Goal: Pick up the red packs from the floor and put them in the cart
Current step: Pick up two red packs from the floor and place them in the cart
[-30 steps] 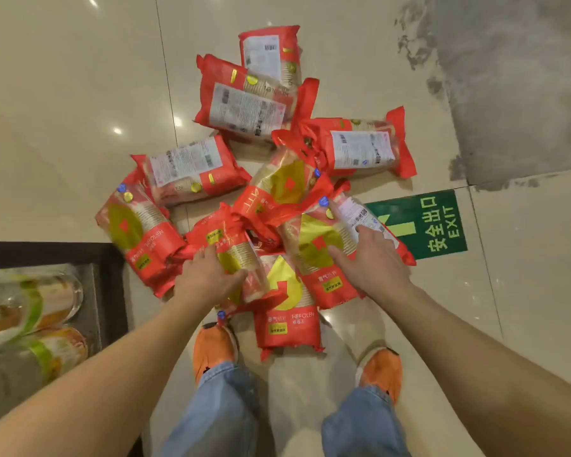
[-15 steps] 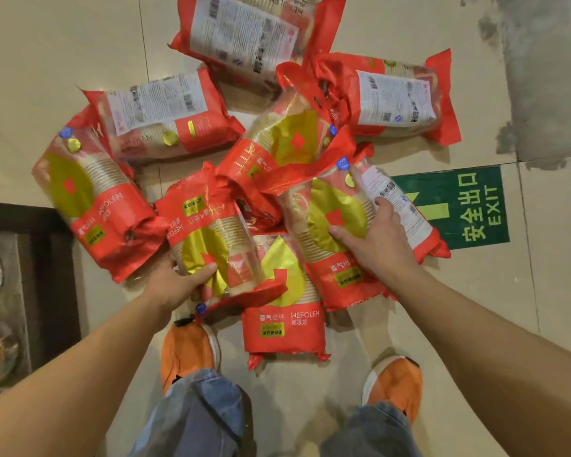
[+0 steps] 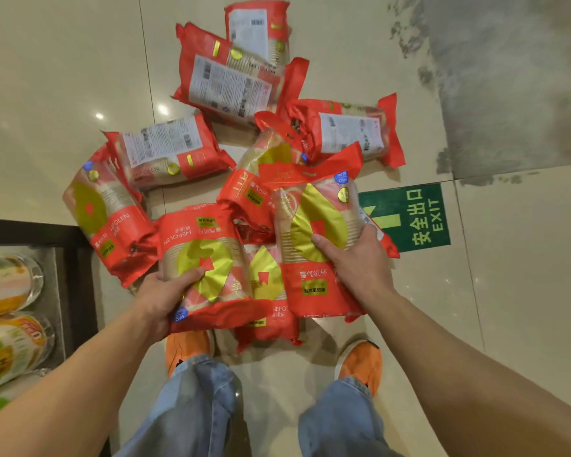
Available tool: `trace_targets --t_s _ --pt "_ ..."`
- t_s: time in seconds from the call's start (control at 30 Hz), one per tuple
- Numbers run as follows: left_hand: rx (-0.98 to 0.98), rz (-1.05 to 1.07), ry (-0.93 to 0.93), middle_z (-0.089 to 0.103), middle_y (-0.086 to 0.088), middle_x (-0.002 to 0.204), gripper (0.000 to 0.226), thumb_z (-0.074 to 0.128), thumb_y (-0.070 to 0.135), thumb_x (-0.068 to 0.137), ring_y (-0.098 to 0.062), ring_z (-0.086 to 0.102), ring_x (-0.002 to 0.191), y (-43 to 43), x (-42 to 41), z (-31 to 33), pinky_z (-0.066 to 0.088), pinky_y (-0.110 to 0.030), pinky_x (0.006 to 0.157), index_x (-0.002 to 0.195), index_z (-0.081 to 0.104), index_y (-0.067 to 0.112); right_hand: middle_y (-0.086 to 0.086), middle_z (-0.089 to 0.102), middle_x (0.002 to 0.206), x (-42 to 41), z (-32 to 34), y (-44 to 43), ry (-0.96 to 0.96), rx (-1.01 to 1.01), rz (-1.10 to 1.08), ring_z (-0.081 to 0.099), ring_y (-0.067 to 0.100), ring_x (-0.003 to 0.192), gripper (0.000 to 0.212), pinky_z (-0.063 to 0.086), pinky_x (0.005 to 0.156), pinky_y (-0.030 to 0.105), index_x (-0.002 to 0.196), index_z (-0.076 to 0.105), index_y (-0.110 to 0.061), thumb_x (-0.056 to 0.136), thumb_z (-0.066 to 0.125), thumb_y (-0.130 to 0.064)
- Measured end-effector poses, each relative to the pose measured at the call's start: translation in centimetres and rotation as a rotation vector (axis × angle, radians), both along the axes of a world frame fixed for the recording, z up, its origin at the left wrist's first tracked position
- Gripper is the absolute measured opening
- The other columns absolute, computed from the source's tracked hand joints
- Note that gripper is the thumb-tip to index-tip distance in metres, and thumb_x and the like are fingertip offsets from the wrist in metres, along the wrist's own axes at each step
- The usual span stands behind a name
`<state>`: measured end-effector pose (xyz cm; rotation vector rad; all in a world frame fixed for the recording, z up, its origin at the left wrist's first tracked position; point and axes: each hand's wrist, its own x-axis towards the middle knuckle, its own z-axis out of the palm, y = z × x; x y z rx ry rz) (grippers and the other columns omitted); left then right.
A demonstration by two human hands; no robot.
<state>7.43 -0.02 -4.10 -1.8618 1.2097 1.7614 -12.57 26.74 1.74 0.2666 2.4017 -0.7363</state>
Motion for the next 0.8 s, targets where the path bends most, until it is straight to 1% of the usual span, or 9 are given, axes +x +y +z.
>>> trace_targets --t_s 0.13,0.2,0.3,0.4,0.47,0.53,0.63,0.73,0.8 --pt "-0.007 -0.009 0.038 0.077 -0.020 0.126 0.087 0.097 0.023 0.078 -0.045 0.081 0.097 1.6 -0.4 8.0 0.069 -0.056 0.068 0.150 0.050 0.013 0.004 0.068 0.131 -0.6 7.8 1.0 0.031 -0.055 -0.038 0.067 0.029 0.120 0.089 0.055 0.091 0.042 0.140 0.050 -0.017 0.077 0.084 -0.071" --pt "-0.012 -0.020 0.076 0.074 -0.016 0.128 0.104 0.101 0.032 0.063 -0.045 0.082 0.098 2.5 -1.0 13.2 0.066 -0.067 0.080 0.149 0.045 0.022 0.003 0.068 0.130 -1.0 12.5 1.9 0.045 -0.076 -0.049 0.068 0.028 0.120 0.089 0.058 0.096 0.047 0.140 0.049 -0.018 0.077 0.084 -0.071" --pt "-0.103 -0.075 0.195 0.076 -0.011 0.126 0.111 0.104 0.042 0.043 -0.039 0.083 0.100 3.9 -2.8 21.9 0.067 -0.062 0.084 0.140 0.052 0.024 0.006 0.069 0.131 -2.0 20.4 3.6 0.079 -0.110 -0.067 0.069 0.030 0.119 0.088 0.059 0.099 0.052 0.139 0.050 -0.017 0.078 0.084 -0.070" --pt "-0.215 -0.155 0.316 0.078 -0.007 0.124 0.106 0.102 0.048 0.039 -0.028 0.082 0.103 5.3 -5.2 31.3 0.068 -0.046 0.081 0.131 0.057 0.023 0.009 0.069 0.133 -2.6 29.3 5.6 0.127 -0.124 -0.089 0.069 0.033 0.121 0.088 0.058 0.100 0.053 0.137 0.052 -0.014 0.078 0.084 -0.070" --pt "-0.260 -0.204 0.388 0.077 -0.006 0.125 0.113 0.102 0.052 0.041 -0.019 0.083 0.094 6.4 -6.6 37.9 0.068 -0.036 0.070 0.139 0.054 0.019 0.009 0.070 0.132 -2.6 35.5 7.2 0.172 -0.147 -0.127 0.069 0.032 0.119 0.087 0.057 0.098 0.045 0.137 0.054 -0.014 0.078 0.084 -0.069" --pt "-0.284 -0.233 0.463 0.076 -0.003 0.123 0.114 0.106 0.052 0.046 -0.012 0.084 0.082 7.3 -7.7 44.6 0.065 -0.024 0.059 0.141 0.053 0.020 0.003 0.071 0.119 -2.3 41.6 8.9 0.227 -0.189 -0.173 0.069 0.029 0.111 0.080 0.053 0.087 0.038 0.132 0.055 -0.018 0.077 0.085 -0.068" --pt "-0.308 -0.273 0.574 0.077 -0.006 0.121 0.098 0.103 0.045 0.055 -0.013 0.085 0.083 8.8 -8.7 53.7 0.065 -0.028 0.057 0.137 0.055 0.021 -0.014 0.063 0.098 -1.0 50.3 11.6 0.300 -0.234 -0.239 0.067 0.022 0.097 0.072 0.048 0.078 0.035 0.120 0.052 -0.025 0.075 0.085 -0.070" --pt "-0.344 -0.344 0.674 0.079 -0.009 0.119 0.093 0.107 0.035 0.059 -0.015 0.085 0.081 10.3 -9.0 61.2 0.066 -0.031 0.056 0.135 0.056 0.017 -0.010 0.070 0.106 1.0 58.0 14.4 0.383 -0.284 -0.318 0.070 0.020 0.096 0.074 0.054 0.080 0.038 0.122 0.054 -0.027 0.073 0.085 -0.072" --pt "-0.350 -0.386 0.743 0.077 -0.011 0.119 0.090 0.102 0.032 0.062 -0.015 0.084 0.075 11.2 -9.1 65.4 0.066 -0.033 0.054 0.136 0.055 0.016 -0.014 0.069 0.101 2.8 62.4 15.9 0.449 -0.303 -0.377 0.070 0.015 0.089 0.067 0.053 0.070 0.034 0.115 0.053 -0.032 0.072 0.085 -0.073"
